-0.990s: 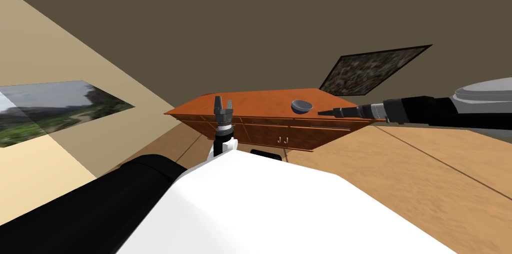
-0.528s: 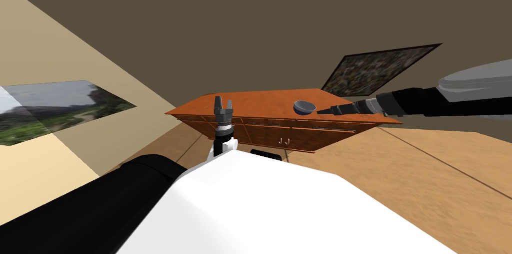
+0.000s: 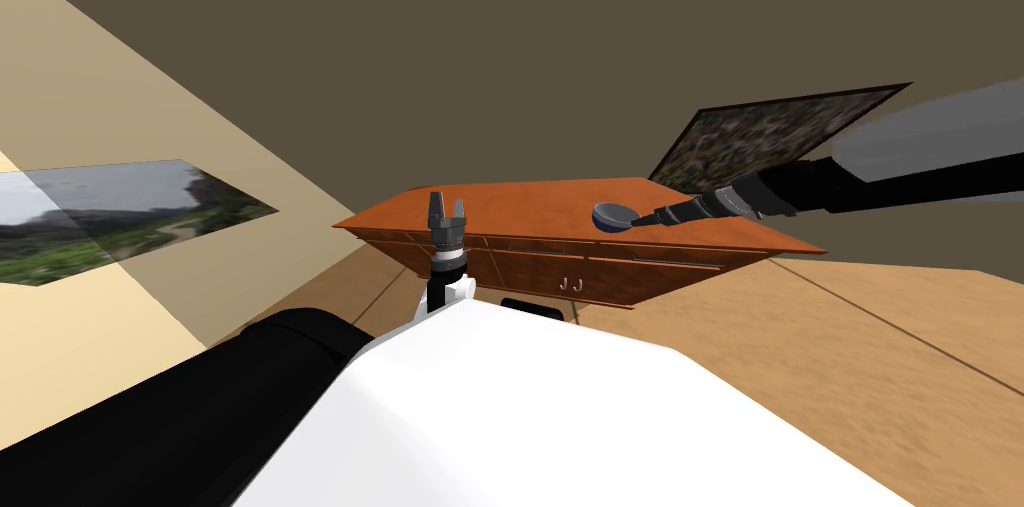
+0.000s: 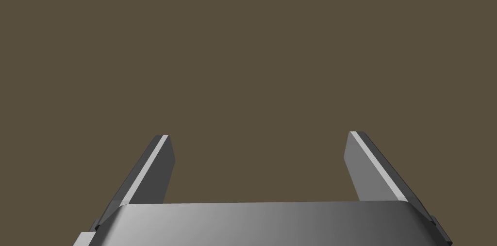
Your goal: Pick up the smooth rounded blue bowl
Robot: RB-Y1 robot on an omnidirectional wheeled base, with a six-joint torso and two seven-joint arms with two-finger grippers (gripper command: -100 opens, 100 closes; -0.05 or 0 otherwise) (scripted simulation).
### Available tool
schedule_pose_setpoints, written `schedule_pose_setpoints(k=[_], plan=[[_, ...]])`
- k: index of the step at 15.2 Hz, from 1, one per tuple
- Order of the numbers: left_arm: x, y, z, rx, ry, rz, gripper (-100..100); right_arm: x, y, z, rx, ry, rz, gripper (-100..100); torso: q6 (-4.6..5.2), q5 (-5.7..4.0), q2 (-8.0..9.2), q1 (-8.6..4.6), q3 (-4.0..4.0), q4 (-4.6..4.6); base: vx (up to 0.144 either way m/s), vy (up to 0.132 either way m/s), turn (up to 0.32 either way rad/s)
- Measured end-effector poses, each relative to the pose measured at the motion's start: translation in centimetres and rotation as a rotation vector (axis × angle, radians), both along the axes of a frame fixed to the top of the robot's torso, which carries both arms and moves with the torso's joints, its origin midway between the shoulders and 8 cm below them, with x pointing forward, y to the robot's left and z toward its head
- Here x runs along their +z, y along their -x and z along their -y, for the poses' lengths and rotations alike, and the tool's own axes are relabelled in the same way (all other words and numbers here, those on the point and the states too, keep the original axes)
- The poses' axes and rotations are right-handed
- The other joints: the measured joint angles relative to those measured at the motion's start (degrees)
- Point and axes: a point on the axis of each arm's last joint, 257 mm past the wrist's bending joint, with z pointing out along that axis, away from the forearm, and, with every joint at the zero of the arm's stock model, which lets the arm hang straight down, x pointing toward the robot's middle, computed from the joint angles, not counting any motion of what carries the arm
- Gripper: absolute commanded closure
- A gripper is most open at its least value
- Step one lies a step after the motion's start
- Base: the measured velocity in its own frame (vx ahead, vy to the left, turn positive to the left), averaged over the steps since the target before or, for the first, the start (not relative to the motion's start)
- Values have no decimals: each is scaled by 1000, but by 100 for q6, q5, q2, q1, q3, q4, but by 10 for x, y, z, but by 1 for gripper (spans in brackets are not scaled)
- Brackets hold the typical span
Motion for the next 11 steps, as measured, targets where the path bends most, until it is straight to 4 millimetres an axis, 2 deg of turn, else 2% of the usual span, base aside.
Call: schedule_pose_setpoints(k=[11], plan=[[0, 0, 0, 0, 0, 0, 0, -5, -7, -12, 65, 186, -110, -100, 1, 0, -1, -1, -1, -1, 24, 23, 24]])
